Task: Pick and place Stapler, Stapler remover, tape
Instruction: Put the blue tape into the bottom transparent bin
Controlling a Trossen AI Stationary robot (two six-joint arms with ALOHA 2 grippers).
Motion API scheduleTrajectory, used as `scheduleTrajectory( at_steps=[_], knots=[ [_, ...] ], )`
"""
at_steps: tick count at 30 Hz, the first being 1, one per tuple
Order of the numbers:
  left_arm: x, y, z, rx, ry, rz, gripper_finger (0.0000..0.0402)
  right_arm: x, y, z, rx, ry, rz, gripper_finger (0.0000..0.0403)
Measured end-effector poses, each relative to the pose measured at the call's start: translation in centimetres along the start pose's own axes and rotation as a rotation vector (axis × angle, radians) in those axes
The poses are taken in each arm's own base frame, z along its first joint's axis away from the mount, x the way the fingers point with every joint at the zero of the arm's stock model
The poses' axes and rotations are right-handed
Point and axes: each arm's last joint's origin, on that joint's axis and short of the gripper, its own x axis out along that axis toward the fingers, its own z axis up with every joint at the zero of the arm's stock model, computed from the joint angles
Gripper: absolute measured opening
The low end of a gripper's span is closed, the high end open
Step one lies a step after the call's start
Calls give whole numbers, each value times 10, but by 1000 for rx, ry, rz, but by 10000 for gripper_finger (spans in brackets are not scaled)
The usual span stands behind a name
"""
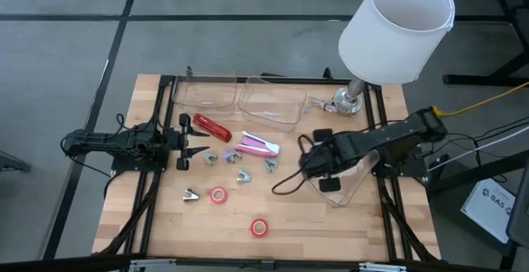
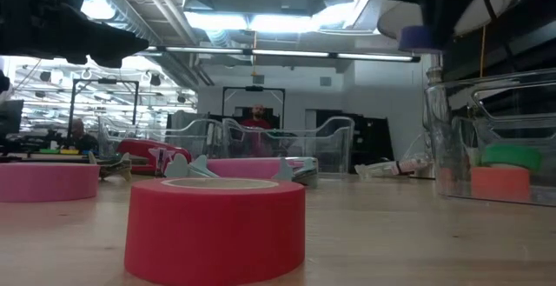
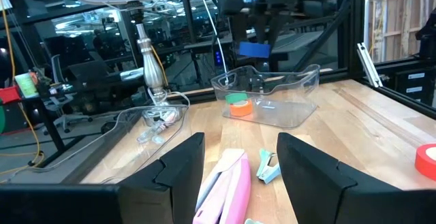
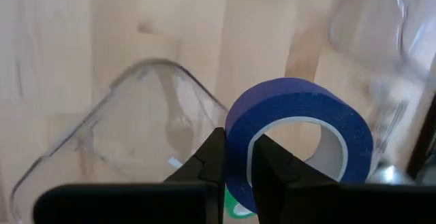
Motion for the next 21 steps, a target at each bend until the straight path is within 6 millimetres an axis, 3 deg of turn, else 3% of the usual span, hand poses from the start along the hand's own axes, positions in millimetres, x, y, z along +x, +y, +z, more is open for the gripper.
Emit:
scheduleTrajectory(
  at_steps=[10,21],
  knots=[
    [0,0,0,0,0,0,182,29,-8,-69,258,-1,66,42],
    [0,0,0,0,0,0,182,85,1,-86,394,-5,233,42]
  ],
)
